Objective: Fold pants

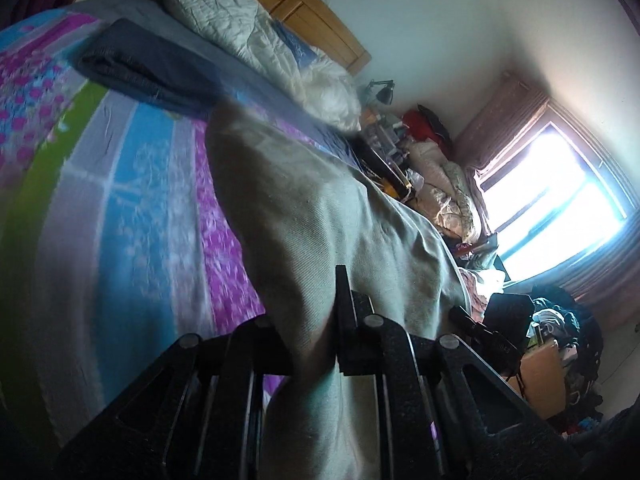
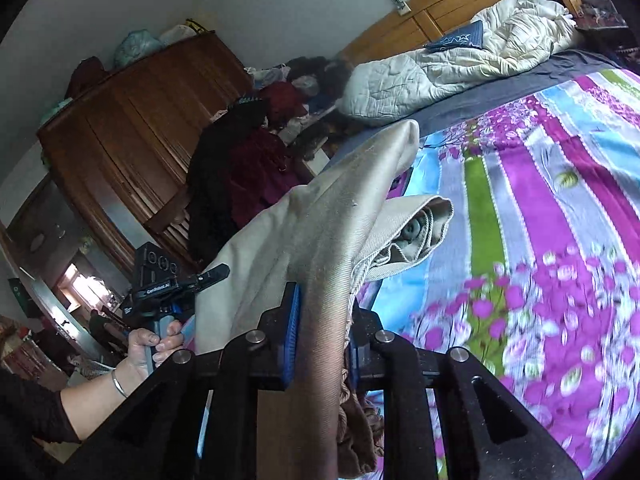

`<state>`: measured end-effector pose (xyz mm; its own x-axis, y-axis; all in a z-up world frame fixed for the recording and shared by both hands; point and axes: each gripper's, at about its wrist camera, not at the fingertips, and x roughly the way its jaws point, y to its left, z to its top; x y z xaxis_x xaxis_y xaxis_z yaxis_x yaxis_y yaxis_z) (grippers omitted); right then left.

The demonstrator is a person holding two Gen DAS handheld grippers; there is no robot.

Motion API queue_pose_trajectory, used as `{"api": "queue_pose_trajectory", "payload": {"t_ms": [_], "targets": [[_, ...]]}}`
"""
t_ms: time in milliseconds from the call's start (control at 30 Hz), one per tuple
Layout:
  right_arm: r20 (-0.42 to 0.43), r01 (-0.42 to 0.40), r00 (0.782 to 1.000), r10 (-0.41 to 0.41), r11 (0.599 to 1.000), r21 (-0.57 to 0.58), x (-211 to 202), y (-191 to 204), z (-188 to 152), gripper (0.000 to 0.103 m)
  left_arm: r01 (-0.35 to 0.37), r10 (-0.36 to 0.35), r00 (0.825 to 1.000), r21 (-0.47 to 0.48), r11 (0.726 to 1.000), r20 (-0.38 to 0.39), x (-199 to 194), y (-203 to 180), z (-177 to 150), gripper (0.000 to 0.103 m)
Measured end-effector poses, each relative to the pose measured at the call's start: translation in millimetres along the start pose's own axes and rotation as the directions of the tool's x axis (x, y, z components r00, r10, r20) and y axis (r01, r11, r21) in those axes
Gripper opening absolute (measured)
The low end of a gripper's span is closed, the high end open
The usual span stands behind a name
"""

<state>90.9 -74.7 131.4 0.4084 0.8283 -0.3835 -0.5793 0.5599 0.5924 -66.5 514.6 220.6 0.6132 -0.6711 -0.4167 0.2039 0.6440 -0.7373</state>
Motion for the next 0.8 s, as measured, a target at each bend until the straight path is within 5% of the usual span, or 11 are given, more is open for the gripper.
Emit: {"api": "queue_pose_trajectory", "payload": {"t_ms": [67, 133, 233, 267, 333, 467, 600, 667, 733, 767, 800], "targets": [[-0.040, 0.041, 0.998, -0.039, 0.999, 0.035, 38.7, -18.3, 25.2, 0.027, -0.053, 0.053, 0.998, 0.011, 0.999, 0.014, 16.1, 11.9, 28.2, 0.014], [-0.130, 0.097, 0.989, -0.074, 0.978, 0.182, 83.5, -59.9, 36.7, 0.049, -0.158, 0.158, 0.987, -0.025, 0.987, -0.004, 42.0, 37.8, 47.1, 0.034], [-0.302, 0.363, 0.909, -0.287, 0.902, 0.234, 118.5, -106.4, 20.2, 0.052, -0.422, 0.407, 0.906, -0.155, 0.893, -0.117, 70.7, 96.1, 44.6, 0.037], [-0.308, 0.364, 0.906, -0.290, 0.905, 0.221, 116.6, -109.3, 12.2, 0.052, -0.464, 0.446, 0.885, -0.181, 0.867, -0.131, 68.9, 108.5, 37.2, 0.036], [-0.246, 0.327, 0.929, -0.278, 0.926, 0.189, 95.3, -101.5, -0.3, 0.052, -0.455, 0.449, 0.891, -0.173, 0.874, -0.074, 50.7, 113.6, 20.3, 0.036], [-0.157, 0.379, 0.913, -0.375, 0.925, -0.006, 63.9, -52.7, -12.1, 0.049, -0.485, 0.483, 0.874, -0.019, 0.874, -0.052, 23.2, 95.7, -12.7, 0.036], [-0.126, 0.230, 0.962, -0.244, 0.966, -0.119, 81.0, 12.1, -13.4, 0.049, -0.334, 0.335, 0.942, 0.068, 0.940, -0.005, 23.7, 36.2, -41.5, 0.038], [-0.182, 0.238, 0.946, -0.267, 0.957, -0.167, 106.6, 25.5, -17.6, 0.049, -0.293, 0.299, 0.954, 0.166, 0.941, -0.013, 39.3, 5.4, -48.5, 0.040], [-0.293, 0.326, 0.881, -0.372, 0.925, -0.194, 135.8, 14.7, -31.0, 0.044, -0.308, 0.340, 0.936, 0.248, 0.919, -0.095, 68.5, 2.2, -53.6, 0.057], [-0.330, 0.336, 0.865, -0.377, 0.925, -0.177, 141.3, 6.0, -35.8, 0.040, -0.361, 0.408, 0.900, 0.264, 0.894, -0.152, 84.6, 13.9, -54.8, 0.053], [-0.323, 0.348, 0.866, -0.381, 0.924, -0.158, 135.0, 4.3, -34.7, 0.033, -0.384, 0.440, 0.879, 0.275, 0.882, -0.183, 92.8, 24.2, -55.7, 0.037]]}}
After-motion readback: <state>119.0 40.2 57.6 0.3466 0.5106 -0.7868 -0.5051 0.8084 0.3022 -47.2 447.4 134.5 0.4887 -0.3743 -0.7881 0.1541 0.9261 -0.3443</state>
